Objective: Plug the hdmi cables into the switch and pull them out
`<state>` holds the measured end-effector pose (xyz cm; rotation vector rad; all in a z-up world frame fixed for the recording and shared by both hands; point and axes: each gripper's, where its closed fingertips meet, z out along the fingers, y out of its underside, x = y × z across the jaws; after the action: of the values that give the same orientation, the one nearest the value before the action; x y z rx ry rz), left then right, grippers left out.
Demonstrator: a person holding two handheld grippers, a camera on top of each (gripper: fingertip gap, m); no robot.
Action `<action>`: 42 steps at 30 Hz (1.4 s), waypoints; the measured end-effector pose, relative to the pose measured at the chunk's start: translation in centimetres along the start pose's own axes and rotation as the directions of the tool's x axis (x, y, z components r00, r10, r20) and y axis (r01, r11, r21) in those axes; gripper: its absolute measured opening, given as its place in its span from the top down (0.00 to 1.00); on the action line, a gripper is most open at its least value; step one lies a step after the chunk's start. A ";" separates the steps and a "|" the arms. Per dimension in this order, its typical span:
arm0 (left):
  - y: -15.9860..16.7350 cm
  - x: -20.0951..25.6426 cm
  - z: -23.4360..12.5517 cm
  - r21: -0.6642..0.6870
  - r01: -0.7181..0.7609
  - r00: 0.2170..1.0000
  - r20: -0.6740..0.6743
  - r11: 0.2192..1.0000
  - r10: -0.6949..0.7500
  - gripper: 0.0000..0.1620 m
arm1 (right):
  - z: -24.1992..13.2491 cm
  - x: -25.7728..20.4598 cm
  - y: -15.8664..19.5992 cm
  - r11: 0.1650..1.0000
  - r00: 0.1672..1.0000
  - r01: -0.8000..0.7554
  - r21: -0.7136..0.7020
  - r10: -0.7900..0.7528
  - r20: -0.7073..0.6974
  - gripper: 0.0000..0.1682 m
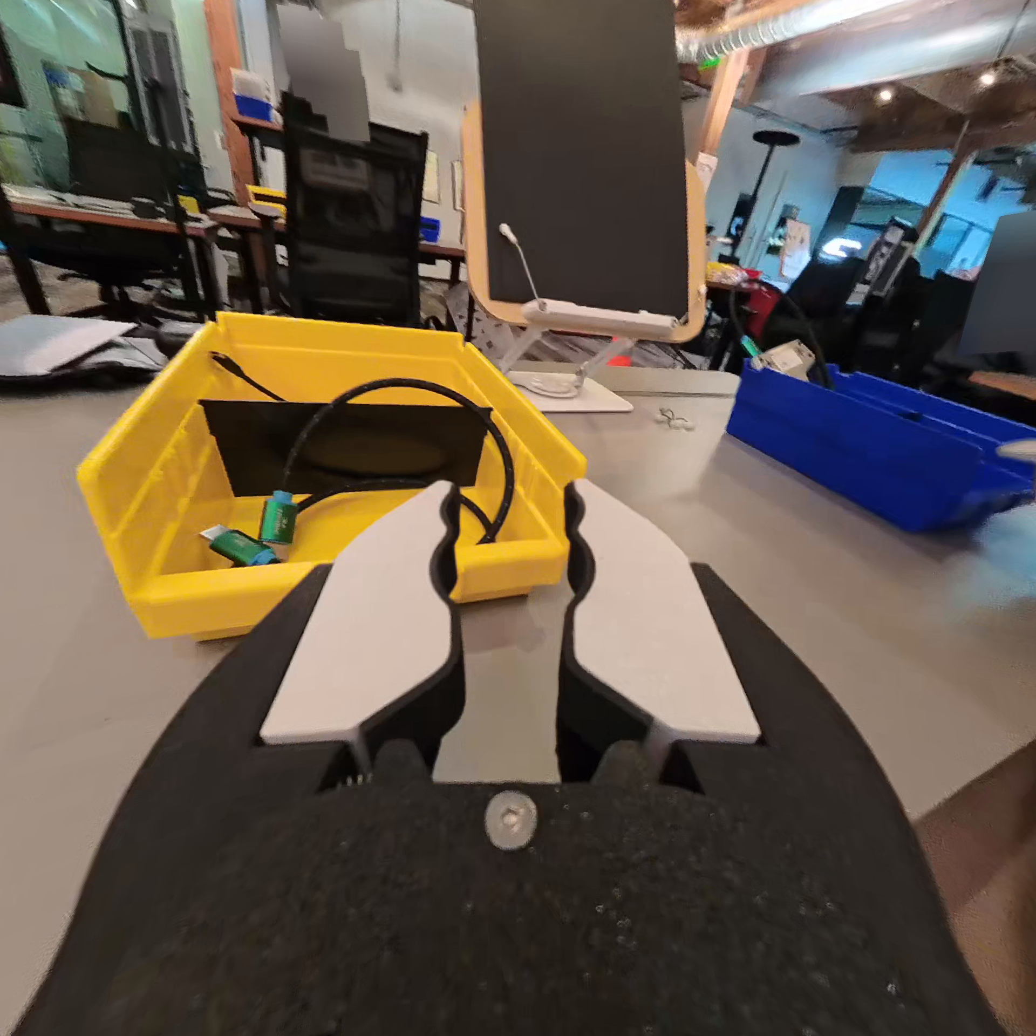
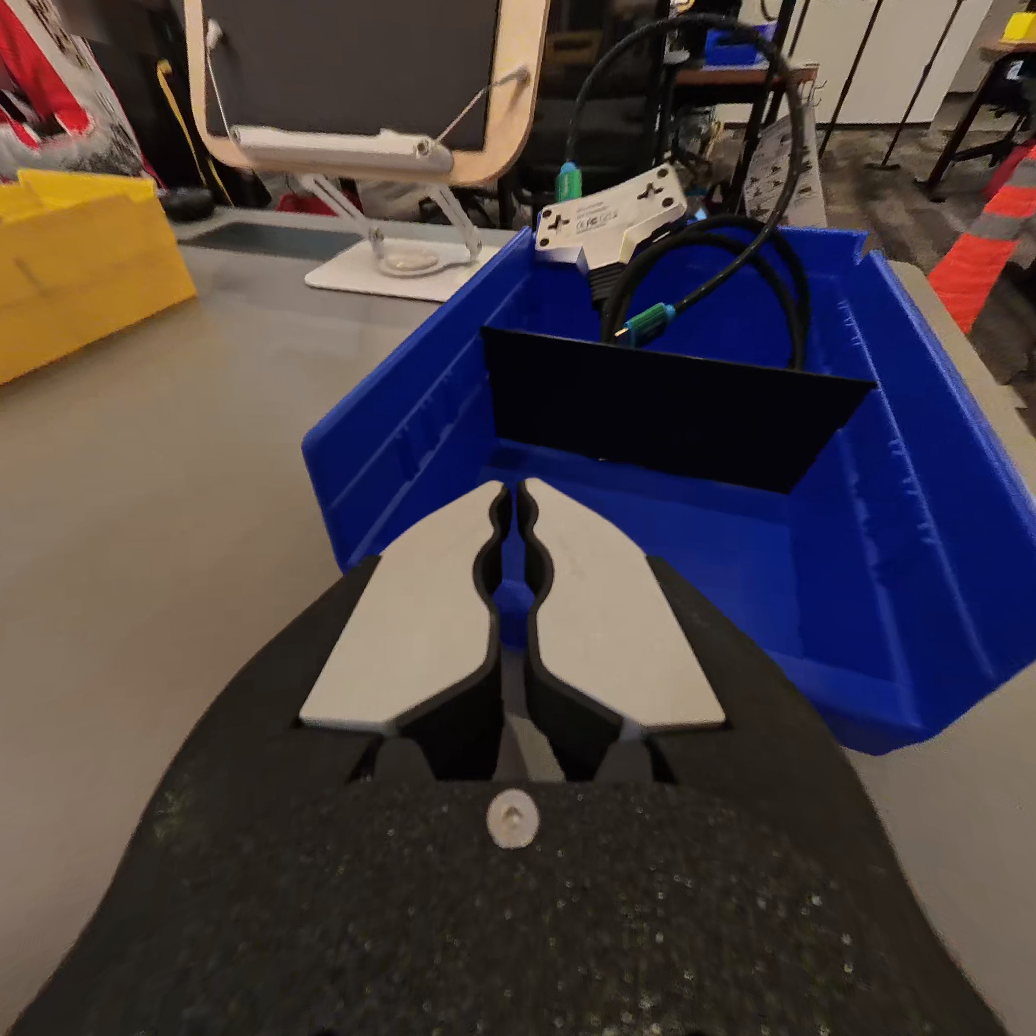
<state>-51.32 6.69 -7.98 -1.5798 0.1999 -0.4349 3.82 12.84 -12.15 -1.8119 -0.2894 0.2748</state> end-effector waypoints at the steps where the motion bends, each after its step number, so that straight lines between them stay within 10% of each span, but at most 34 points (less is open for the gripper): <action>1: 0.3 0.3 0.0 -0.017 -0.012 1.000 -0.020 1.000 0.012 0.77 | 0.0 0.0 -0.2 1.000 1.000 -0.021 0.013 0.020 0.009 0.97; 11: 3.0 0.4 2.2 -0.164 -0.280 0.954 0.059 0.946 0.293 0.50 | 0.6 0.0 2.1 0.986 0.983 0.136 -0.094 -0.146 -0.107 0.75; 22: -3.4 0.2 8.2 -0.334 -0.153 0.980 -0.175 0.930 0.099 0.64 | 0.8 -0.9 1.7 0.994 0.995 0.077 -0.076 -0.081 -0.060 0.81; 32: 2.5 -9.9 24.6 -0.885 -0.288 0.955 -0.293 0.366 0.042 0.49 | 1.0 -1.2 1.9 0.996 0.998 0.042 -0.081 -0.046 -0.049 0.75; 42: 9.2 -11.2 24.8 -0.968 -0.243 0.967 -0.237 0.056 0.098 0.49 | 0.3 -0.9 2.3 0.996 0.999 0.004 -0.088 -0.007 -0.033 0.77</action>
<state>-50.53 33.26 -18.91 -2.9161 0.9684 -0.1170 2.99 12.25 -14.44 -1.9002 -0.2870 0.2305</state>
